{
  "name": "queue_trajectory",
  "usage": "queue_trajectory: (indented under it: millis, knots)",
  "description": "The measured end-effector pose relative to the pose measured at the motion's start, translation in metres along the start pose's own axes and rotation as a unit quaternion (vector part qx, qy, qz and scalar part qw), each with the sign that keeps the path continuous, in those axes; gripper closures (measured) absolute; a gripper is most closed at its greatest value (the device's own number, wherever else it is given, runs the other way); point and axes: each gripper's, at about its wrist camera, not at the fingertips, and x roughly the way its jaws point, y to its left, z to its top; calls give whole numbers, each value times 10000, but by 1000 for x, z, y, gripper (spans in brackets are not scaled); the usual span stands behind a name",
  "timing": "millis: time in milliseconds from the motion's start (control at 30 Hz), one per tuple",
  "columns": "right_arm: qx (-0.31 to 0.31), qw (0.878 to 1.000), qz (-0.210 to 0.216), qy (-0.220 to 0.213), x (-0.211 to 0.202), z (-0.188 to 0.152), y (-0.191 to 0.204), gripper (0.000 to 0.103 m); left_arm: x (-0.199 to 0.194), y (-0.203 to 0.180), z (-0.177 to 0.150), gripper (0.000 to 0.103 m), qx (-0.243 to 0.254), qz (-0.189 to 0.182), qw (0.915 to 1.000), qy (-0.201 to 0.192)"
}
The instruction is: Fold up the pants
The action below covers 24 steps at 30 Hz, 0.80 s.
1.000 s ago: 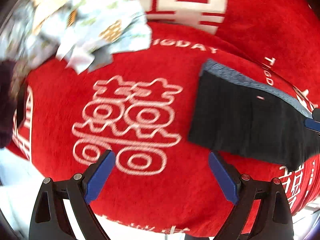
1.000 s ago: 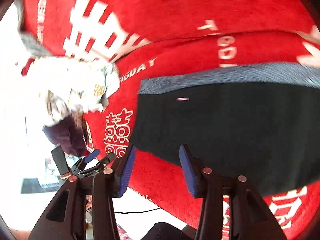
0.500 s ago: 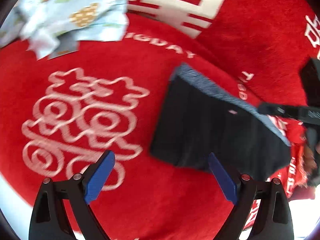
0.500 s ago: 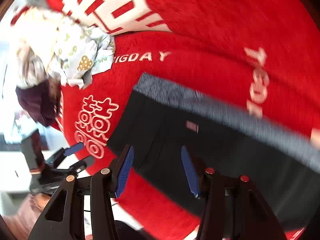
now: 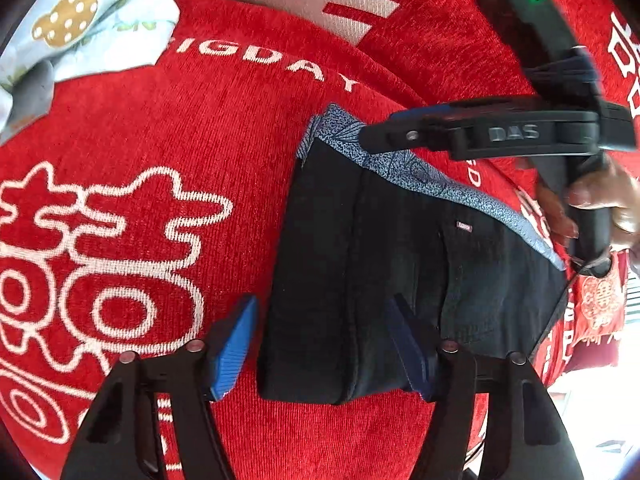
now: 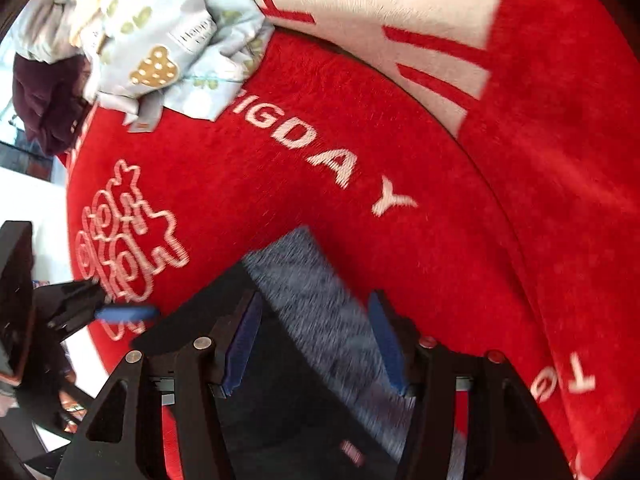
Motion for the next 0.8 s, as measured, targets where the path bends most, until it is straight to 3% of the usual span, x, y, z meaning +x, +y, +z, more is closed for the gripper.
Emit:
queue_trajectory:
  millis: [33, 67, 133, 200, 233, 433, 567, 633, 667, 700, 800]
  knots:
    - [25, 9999, 27, 119, 6, 1, -3, 43, 0, -1, 0, 36, 32, -86, 10000, -17]
    - [38, 9996, 46, 277, 12, 1, -6, 43, 1, -1, 2, 46, 57, -158, 9999, 14]
    - [76, 9991, 200, 377, 14, 0, -10, 43, 2, -3, 2, 47, 140, -136, 9998, 52]
    - [114, 9973, 513, 520, 11, -4, -12, 72, 3, -7, 2, 52, 229, -162, 9996, 98]
    - [60, 9970, 542, 551, 8, -5, -11, 98, 3, -8, 2, 52, 274, -118, 9995, 110]
    - [-300, 9947, 867, 468, -9, -5, 7, 98, -9, -10, -16, 55, 471, 218, 9986, 54]
    - [104, 9991, 254, 326, 15, 3, -8, 94, -19, -2, -25, 55, 303, 767, 9966, -40]
    - [520, 9985, 140, 51, 14, 1, -14, 80, -29, -4, -19, 48, 198, 897, 9956, -179]
    - [822, 9964, 183, -95, 7, -3, -20, 71, -36, -7, -13, 34, 171, 916, 9951, -317]
    - [975, 9949, 208, -183, 1, -6, -23, 70, -41, -10, -8, 29, 172, 906, 9947, -445]
    - [1520, 9852, 513, -599, -36, -36, -37, 70, -41, -35, 19, 29, 345, 755, 9944, -657]
